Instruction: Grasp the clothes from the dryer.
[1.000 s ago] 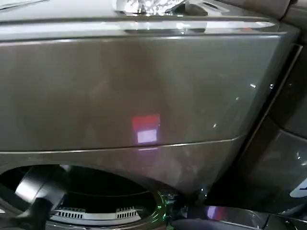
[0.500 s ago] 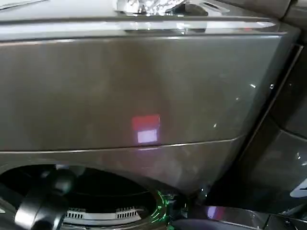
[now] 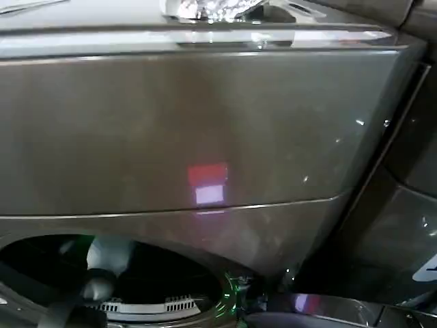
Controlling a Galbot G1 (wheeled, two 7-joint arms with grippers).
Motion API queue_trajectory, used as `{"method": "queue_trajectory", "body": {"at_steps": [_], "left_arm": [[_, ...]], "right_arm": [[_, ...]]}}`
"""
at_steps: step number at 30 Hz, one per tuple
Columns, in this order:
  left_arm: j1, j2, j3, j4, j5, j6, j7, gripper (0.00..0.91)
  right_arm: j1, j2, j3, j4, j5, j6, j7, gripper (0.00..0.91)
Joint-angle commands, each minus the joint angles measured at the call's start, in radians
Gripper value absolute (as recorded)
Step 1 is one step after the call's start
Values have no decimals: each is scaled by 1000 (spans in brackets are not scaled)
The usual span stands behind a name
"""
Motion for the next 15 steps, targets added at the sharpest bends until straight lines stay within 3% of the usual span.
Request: {"method": "queue_trajectory", "body": {"at_steps": [1, 5, 15], "left_arm": [[70, -31, -29, -106, -69, -98, -277, 0], [94, -44, -40, -140, -56, -113, -326, 0], [135, -59, -47, -207, -52, -117, -362, 0]], "right_arm": [[4, -5, -5, 1, -9, -8, 24, 907], [2, -9, -5, -6, -52, -16, 33, 907], [3, -14, -2, -5, -52, -18, 34, 907]]}}
